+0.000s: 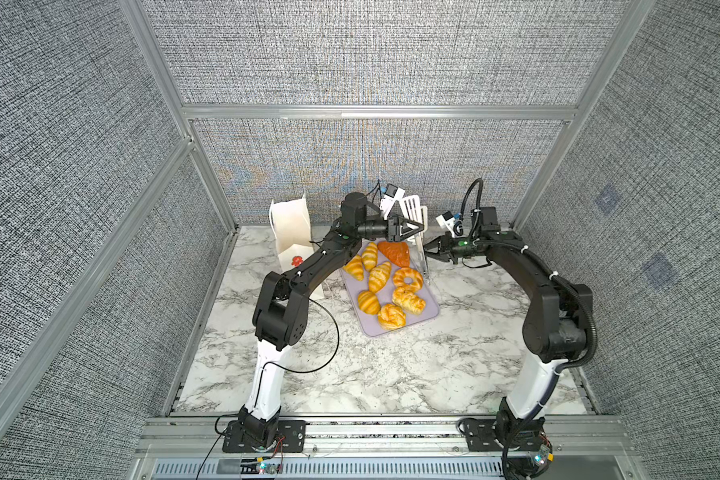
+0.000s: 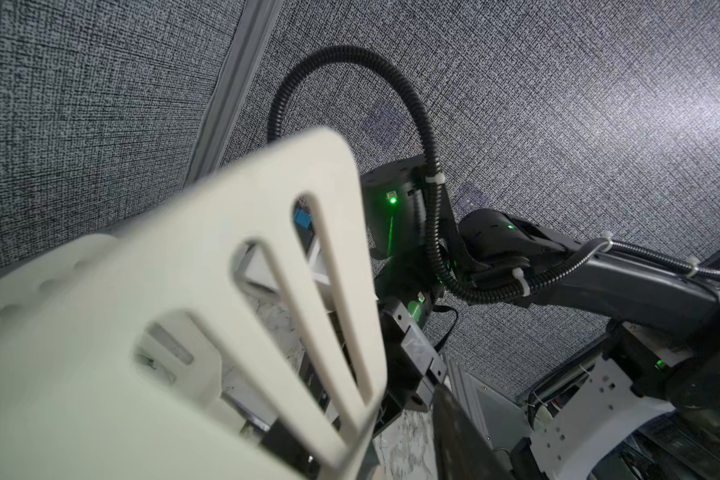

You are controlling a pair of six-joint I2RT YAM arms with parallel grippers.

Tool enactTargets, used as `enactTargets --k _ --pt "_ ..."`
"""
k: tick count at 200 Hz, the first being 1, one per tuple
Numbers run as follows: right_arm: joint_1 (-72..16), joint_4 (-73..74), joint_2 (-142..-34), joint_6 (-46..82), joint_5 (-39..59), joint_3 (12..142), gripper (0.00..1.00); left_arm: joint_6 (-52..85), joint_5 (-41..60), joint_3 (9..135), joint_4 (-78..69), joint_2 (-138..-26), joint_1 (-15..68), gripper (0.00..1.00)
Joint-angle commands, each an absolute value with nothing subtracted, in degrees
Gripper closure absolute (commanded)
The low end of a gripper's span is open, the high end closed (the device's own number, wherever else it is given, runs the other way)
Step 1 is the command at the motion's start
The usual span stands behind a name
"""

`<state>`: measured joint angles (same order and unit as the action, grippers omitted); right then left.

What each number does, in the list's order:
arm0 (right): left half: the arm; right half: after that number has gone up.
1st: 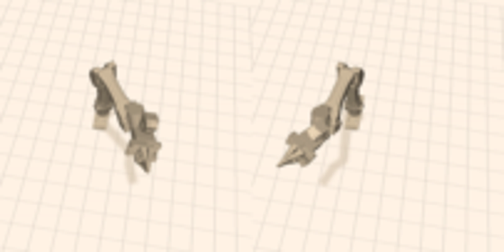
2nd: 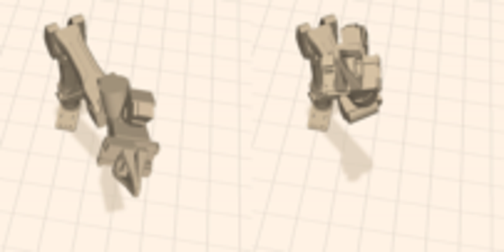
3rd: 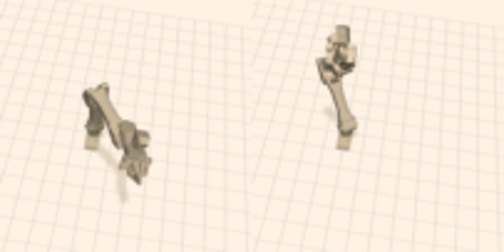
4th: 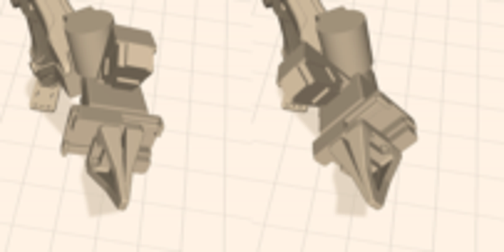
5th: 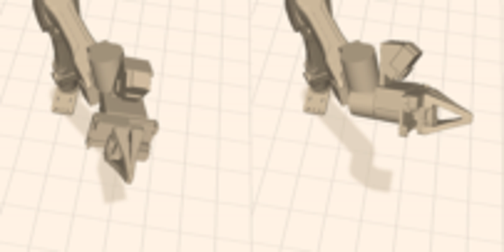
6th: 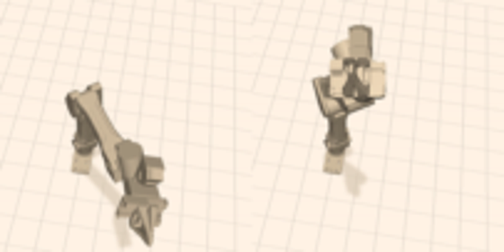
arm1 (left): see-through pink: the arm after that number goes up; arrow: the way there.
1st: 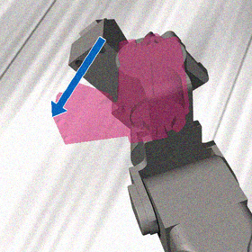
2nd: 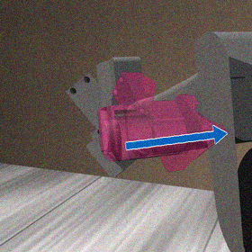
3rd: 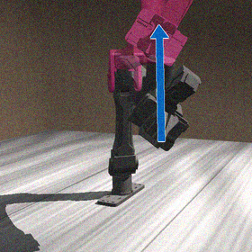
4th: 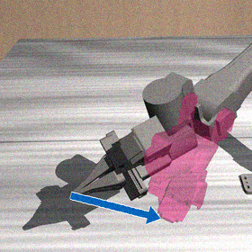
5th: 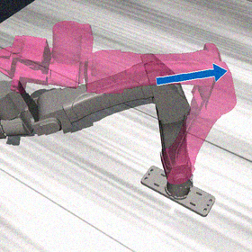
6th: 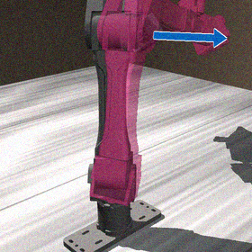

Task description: Place the fake bread into the paper bag

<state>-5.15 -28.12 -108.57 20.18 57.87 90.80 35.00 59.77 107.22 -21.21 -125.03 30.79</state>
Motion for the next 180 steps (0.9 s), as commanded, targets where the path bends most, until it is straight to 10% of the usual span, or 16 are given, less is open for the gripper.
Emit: enactTargets --k 1,135,180 --pt "-5.3 -28.3 -108.9 19.5 60.3 91.8 1.0 36.1 61.3 107.3 -24.2 -125.6 30.8 0.57" --pt "-5.5 -29.8 -109.3 18.4 61.9 92.8 1.0 41.4 62.1 106.4 -31.7 -125.5 30.8 0.9" --pt "-4.5 -30.3 -107.5 17.3 59.4 92.3 0.67 45.1 61.2 106.2 -36.8 -125.5 31.0 0.95"
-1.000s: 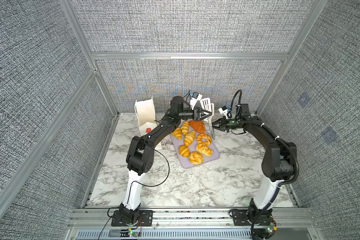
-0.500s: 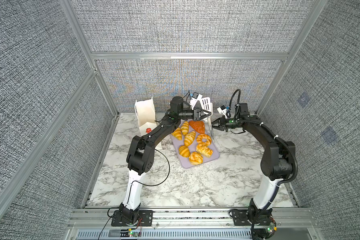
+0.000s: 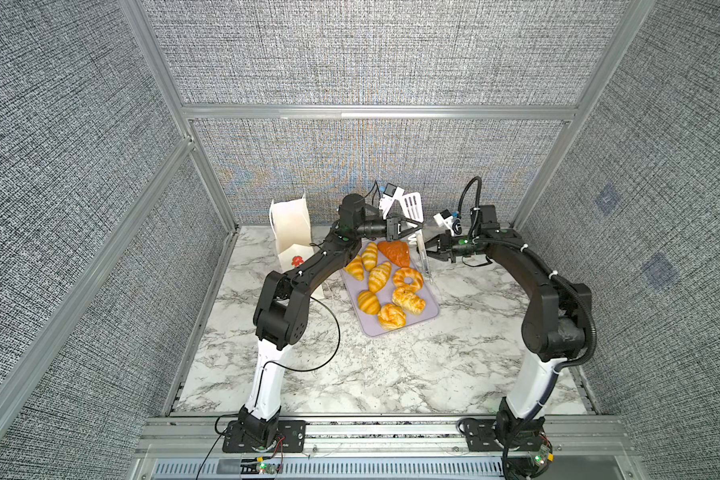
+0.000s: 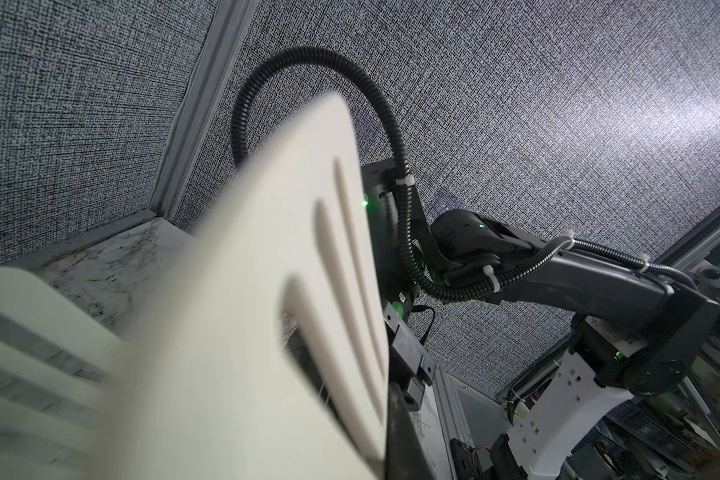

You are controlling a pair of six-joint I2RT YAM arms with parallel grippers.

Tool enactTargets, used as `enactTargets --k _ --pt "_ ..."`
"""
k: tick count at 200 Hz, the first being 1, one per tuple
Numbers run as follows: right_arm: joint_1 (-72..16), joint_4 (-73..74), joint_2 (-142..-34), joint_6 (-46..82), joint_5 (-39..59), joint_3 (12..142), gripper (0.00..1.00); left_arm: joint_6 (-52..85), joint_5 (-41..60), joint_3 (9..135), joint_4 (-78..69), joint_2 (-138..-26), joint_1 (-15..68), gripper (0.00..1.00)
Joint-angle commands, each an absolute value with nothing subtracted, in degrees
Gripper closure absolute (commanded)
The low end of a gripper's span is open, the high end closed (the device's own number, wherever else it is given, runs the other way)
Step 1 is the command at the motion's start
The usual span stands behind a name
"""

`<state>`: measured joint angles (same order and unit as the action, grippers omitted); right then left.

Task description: Place the fake bread into the paper bag

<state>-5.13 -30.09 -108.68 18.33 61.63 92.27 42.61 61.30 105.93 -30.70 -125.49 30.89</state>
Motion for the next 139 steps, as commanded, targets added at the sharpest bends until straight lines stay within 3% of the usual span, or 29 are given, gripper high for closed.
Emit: enactTargets --k 1,12,16,24,67,106,139 --pt "-4.5 -30.3 -107.5 17.3 59.4 92.2 0.66 45.0 61.1 106.2 -36.8 -125.4 31.1 0.95" --pt "-3.9 -30.3 -106.7 17.1 58.5 91.8 0.51 45.0 60.7 106.1 -36.9 -125.3 31.3 0.95" --pt "-3.6 -30.3 -106.4 17.0 58.1 91.5 0.34 45.0 60.5 106.0 -37.0 -125.2 31.4 0.95" --pt "-3.0 -30.3 -105.7 16.9 56.9 91.0 0.19 45.0 60.0 105.7 -37.3 -125.0 31.5 0.95" --pt "1.7 -20.2 -97.8 21.6 55.8 82.0 0.01 44.9 57.5 104.0 -38.7 -123.9 32.7 0.95" --pt "5.6 -1.2 -89.9 32.0 60.2 70.7 0.01 43.6 55.3 104.1 -37.8 -123.6 34.4 0.95" --pt "5.8 5.7 -86.7 35.9 63.5 65.6 0.01 42.2 54.0 104.7 -36.5 -123.5 36.0 0.95"
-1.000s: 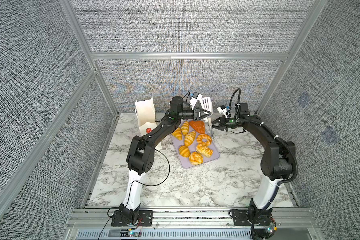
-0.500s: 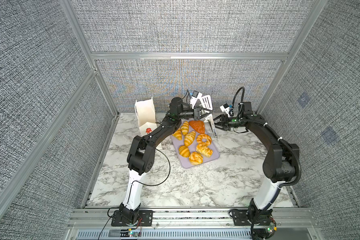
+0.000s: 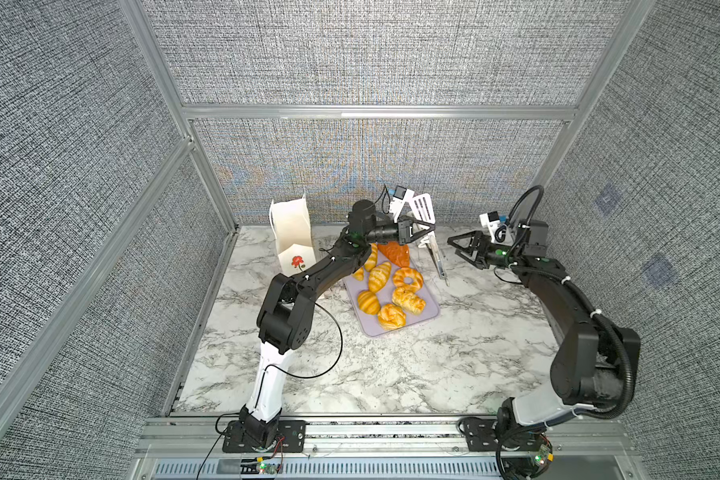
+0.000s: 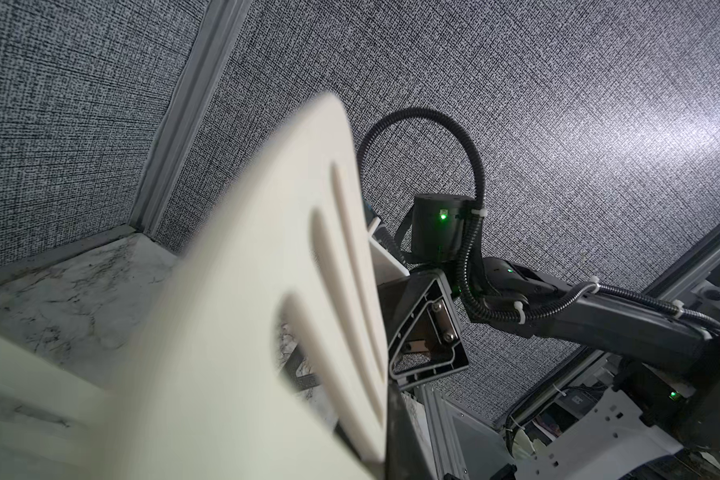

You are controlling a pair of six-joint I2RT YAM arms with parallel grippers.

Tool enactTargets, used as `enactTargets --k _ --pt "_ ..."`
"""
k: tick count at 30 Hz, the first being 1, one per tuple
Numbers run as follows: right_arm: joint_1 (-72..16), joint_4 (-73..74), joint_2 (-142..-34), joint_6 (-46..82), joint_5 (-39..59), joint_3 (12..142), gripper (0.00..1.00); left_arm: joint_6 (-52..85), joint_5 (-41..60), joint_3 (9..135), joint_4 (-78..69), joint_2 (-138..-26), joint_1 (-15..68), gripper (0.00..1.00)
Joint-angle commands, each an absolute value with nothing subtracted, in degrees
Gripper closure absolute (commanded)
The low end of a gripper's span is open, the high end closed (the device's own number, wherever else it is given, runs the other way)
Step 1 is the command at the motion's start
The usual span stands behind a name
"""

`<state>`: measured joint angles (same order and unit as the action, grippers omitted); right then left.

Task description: Place the fake bread into the paper bag

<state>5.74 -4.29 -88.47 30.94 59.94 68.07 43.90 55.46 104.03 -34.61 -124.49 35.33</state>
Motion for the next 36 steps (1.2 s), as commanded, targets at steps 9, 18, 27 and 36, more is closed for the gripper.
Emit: enactTargets --k 9,18,27,36 --pt "4.4 8.5 -81.7 36.7 65.6 59.6 0.01 39.3 51.9 103.4 -34.3 -121.5 37.7 0.95" --pt "1.4 9.5 -78.2 36.3 64.8 56.5 0.02 36.7 51.4 103.0 -31.9 -120.1 40.1 0.95" --pt "0.7 13.9 -77.9 39.3 64.0 54.8 0.06 35.1 50.8 101.7 -31.2 -117.8 41.7 0.95" --pt "0.1 17.7 -79.1 41.9 64.1 55.2 0.07 35.8 50.4 100.4 -32.9 -117.4 42.6 0.95"
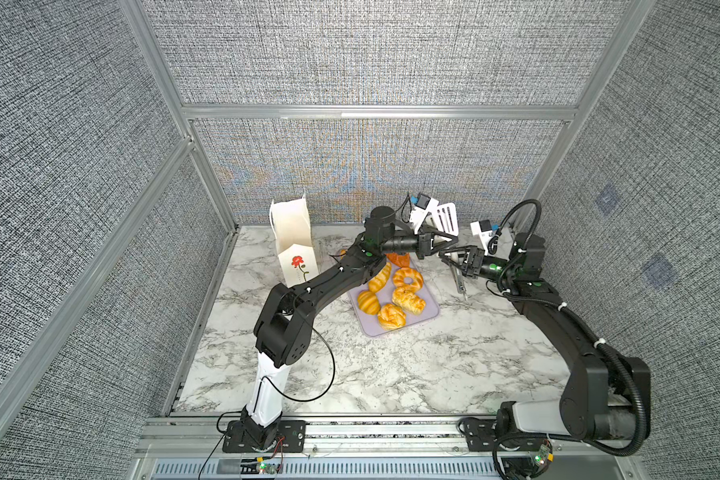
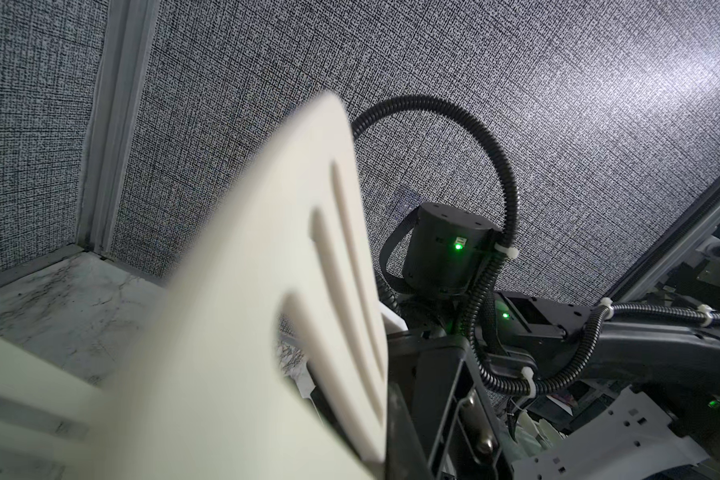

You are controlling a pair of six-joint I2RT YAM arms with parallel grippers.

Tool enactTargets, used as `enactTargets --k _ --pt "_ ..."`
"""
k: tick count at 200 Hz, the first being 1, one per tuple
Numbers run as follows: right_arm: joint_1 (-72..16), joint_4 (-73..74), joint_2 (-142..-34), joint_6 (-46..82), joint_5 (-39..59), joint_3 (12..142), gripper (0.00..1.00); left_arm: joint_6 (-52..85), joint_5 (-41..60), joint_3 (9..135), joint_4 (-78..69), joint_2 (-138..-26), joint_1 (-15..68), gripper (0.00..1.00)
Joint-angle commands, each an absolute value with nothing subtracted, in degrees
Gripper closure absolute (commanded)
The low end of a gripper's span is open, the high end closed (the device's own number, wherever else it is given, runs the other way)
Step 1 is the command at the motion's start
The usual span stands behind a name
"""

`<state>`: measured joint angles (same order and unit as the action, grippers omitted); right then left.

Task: Place the fake bread into the paper bag
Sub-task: 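Hold the tongs with both grippers and move them above the bread tray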

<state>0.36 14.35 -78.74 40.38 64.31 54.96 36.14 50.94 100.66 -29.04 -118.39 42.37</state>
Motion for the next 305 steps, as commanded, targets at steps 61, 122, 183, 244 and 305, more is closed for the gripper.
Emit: enactTargets --k 61,122,183,244,305 --pt "-0.2 19.5 -80.4 43.1 64.9 55.9 0.08 38.2 50.1 100.5 -37.1 -118.5 43.3 0.95" --pt "-0.2 21.1 -80.6 43.7 64.8 56.0 0.12 39.8 50.1 99.7 -39.5 -118.8 43.8 0.95" --pt "-0.1 17.0 -79.4 41.2 65.1 55.8 0.22 41.4 49.9 99.2 -42.4 -118.9 43.8 0.95" --pt "0.0 6.4 -78.5 35.1 63.4 57.4 0.27 43.5 48.6 98.0 -45.5 -118.8 43.5 0.87" --pt "0.2 -0.3 -78.2 31.6 63.2 58.9 0.33 47.1 46.4 93.5 -51.1 -117.0 42.2 0.7"
